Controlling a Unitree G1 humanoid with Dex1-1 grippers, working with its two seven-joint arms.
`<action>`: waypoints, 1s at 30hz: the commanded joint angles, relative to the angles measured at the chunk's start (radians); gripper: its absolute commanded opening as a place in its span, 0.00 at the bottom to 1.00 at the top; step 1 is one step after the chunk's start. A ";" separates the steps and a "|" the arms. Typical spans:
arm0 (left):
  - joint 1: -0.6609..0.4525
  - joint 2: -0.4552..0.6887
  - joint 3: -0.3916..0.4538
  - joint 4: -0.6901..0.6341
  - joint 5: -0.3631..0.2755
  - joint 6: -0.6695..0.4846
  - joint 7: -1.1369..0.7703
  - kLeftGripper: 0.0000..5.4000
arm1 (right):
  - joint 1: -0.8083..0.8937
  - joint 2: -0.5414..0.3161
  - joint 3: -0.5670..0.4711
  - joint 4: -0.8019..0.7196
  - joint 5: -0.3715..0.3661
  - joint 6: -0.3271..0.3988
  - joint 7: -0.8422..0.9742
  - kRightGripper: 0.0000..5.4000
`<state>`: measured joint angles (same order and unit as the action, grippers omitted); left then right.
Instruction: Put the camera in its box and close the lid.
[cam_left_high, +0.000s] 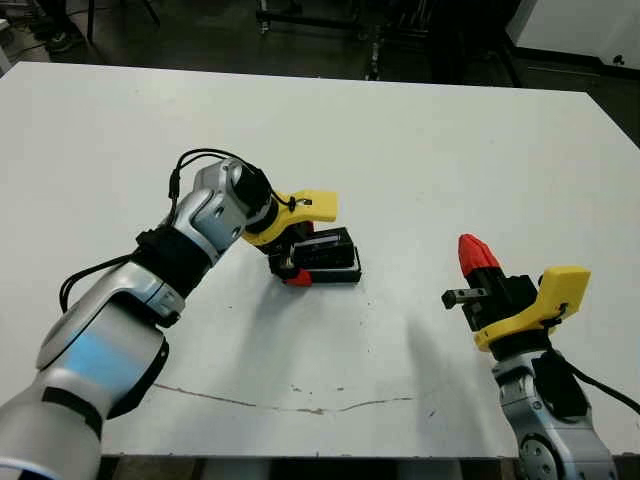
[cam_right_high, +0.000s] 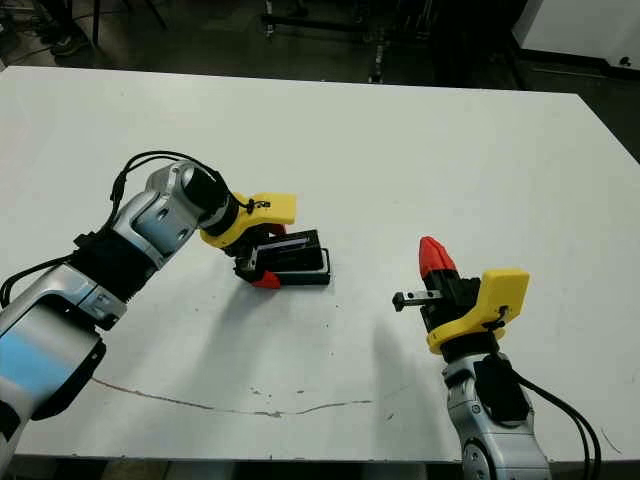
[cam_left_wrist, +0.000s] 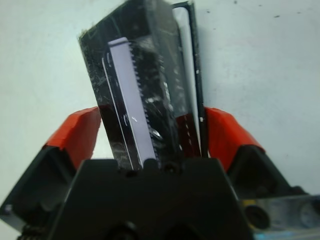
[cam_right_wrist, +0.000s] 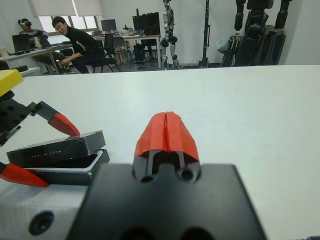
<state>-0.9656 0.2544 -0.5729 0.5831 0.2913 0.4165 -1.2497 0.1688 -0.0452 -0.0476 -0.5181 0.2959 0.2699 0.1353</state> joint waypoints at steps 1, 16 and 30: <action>0.070 -0.033 -0.038 0.026 0.044 0.025 0.093 1.00 | 0.009 -0.013 -0.007 -0.003 -0.006 0.000 -0.003 0.00; 0.077 -0.026 -0.029 -0.010 0.037 -0.037 0.105 1.00 | 0.012 -0.005 -0.002 -0.001 -0.003 0.000 -0.005 0.00; 0.102 -0.018 0.015 -0.165 -0.063 0.269 0.040 1.00 | 0.010 -0.007 -0.001 0.000 -0.002 0.008 -0.009 0.00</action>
<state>-0.9028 0.2440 -0.5355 0.4146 0.2356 0.6414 -1.2078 0.1715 -0.0445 -0.0446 -0.5182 0.2959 0.2699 0.1325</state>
